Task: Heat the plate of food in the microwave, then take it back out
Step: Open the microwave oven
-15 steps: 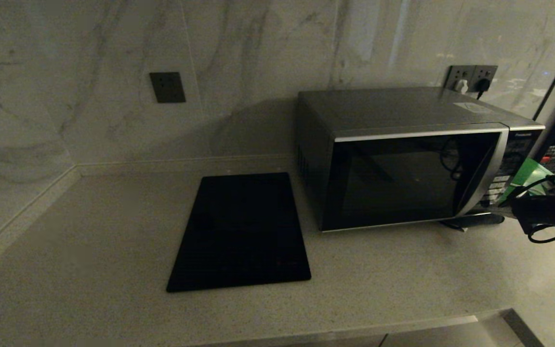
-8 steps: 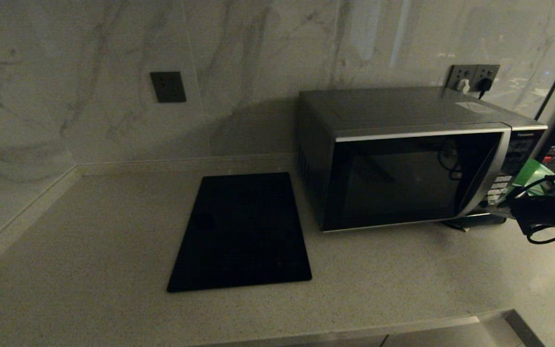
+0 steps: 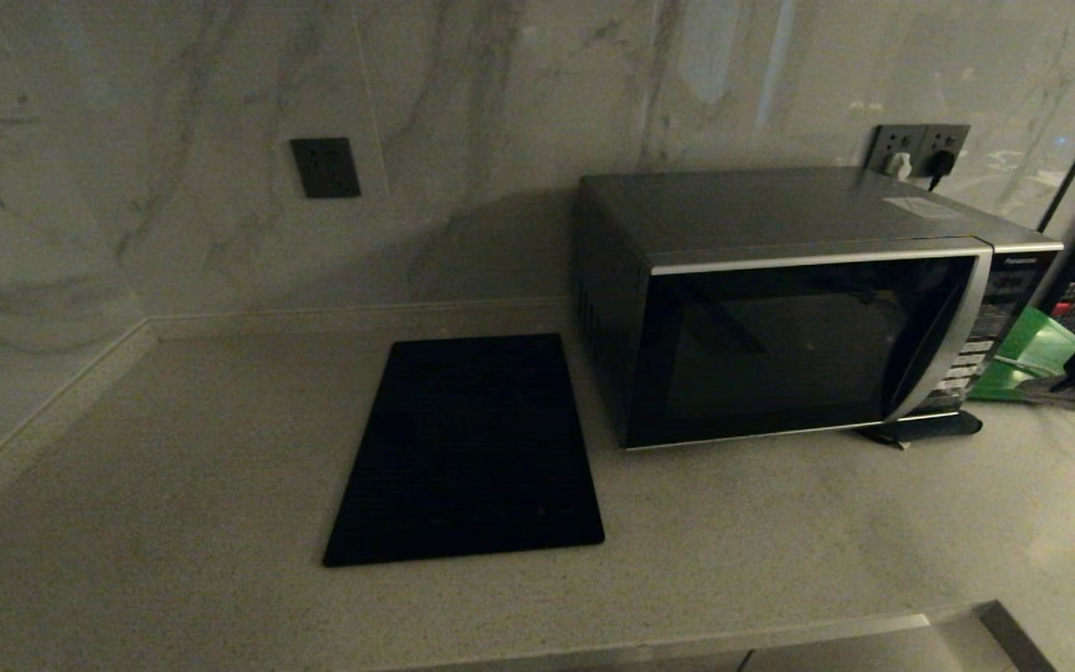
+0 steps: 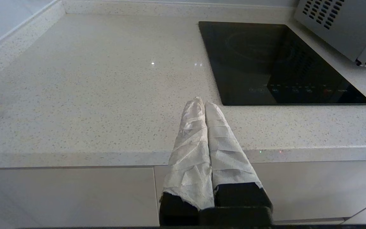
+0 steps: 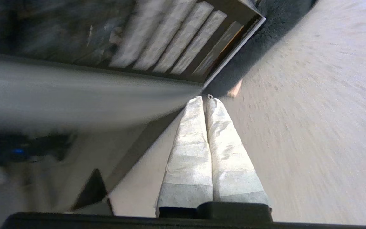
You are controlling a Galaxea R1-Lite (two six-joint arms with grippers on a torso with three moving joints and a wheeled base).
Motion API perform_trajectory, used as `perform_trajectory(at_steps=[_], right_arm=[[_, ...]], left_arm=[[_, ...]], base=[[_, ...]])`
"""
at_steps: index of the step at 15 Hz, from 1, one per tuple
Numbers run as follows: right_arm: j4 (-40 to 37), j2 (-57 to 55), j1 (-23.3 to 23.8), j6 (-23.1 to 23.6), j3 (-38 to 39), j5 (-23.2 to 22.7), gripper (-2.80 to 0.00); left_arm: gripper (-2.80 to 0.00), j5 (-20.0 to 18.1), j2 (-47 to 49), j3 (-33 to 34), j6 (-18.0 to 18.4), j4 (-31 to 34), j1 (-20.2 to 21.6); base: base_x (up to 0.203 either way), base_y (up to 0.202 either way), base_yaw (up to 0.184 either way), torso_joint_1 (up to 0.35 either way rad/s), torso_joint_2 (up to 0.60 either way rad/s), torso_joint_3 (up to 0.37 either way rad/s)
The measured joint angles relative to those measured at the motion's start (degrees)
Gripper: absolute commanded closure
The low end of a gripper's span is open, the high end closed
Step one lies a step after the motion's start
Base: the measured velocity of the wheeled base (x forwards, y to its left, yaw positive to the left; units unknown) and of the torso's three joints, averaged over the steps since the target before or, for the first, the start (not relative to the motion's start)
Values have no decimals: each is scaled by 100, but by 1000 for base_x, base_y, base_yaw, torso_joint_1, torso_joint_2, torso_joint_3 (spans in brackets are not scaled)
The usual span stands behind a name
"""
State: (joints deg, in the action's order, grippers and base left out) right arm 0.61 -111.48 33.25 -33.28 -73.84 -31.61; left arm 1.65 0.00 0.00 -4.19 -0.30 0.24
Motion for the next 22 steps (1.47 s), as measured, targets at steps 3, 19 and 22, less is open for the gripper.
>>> perform_trajectory(at_steps=[3,19,22], right_arm=[[-856,1363,-41,449,428,1063,0],[-3754,7376,-2765,2157,2144,5918,0],[-3754,8335,-2986,2772,2491,5988,0]], left_arm=[[0,-2,0,0,1,-2,0],[0,-2,0,0,1,-2,0],[0,-1,0,0,1,-1,0]], base=[[0,0,0,0,0,0],[0,0,0,0,0,0],[0,0,0,0,0,0]])
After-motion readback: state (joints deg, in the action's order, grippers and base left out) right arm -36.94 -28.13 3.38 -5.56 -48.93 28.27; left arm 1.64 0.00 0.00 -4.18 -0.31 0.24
